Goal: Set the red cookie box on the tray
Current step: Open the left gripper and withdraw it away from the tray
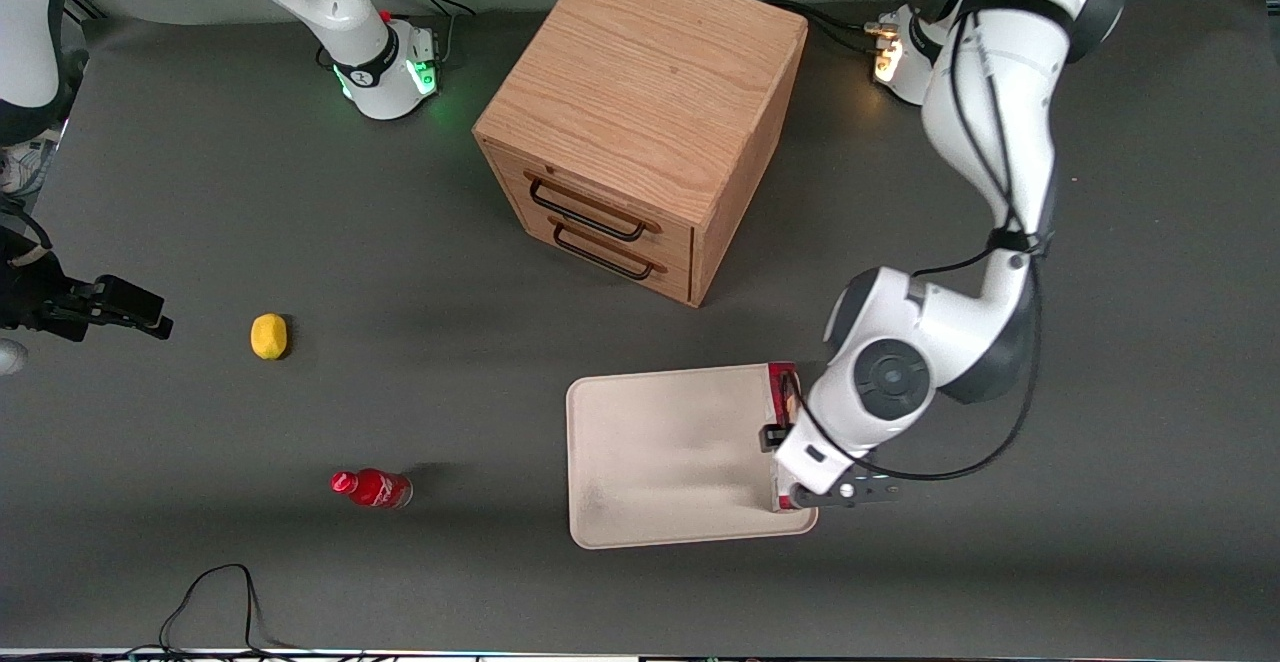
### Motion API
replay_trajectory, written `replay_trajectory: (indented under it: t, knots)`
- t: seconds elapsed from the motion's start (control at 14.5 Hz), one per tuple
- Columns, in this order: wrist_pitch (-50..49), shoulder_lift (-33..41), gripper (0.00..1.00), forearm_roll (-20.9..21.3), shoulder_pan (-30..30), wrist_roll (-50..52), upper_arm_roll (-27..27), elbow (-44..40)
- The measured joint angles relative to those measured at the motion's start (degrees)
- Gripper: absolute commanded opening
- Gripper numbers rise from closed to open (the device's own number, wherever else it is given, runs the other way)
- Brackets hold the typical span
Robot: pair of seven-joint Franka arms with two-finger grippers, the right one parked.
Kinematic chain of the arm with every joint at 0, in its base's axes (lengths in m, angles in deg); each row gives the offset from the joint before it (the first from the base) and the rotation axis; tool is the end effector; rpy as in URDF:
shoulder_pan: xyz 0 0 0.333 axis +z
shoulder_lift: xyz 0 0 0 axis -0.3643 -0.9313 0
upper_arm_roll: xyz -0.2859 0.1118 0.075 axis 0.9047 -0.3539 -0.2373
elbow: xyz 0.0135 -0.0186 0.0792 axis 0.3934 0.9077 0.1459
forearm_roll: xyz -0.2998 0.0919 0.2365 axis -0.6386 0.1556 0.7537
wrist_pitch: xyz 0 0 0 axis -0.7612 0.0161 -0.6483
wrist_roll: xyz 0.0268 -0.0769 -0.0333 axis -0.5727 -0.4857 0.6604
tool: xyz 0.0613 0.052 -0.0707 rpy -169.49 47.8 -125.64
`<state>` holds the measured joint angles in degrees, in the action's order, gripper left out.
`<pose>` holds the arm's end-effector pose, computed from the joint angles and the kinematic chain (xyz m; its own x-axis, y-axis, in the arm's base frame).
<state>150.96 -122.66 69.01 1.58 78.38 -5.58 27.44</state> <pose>0.7144 -0.2853 0.3392 0.9938 0.1015 0.0447 0.0996 -0.9941 0.0433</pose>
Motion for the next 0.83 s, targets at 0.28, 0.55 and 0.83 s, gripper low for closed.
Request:
replay_trajectory:
  t: [0.28, 0.55, 0.83]
  knots:
    - [-12.04, 14.34, 1.0, 0.29, 6.12, -4.37, -0.7, 8.17]
    - [-19.02, 25.93, 1.0, 0.44, 9.79, -14.81, -3.99, 14.41]
    - [-18.86, 39.02, 1.0, -1.56, 15.72, -21.73, -4.65, 24.54]
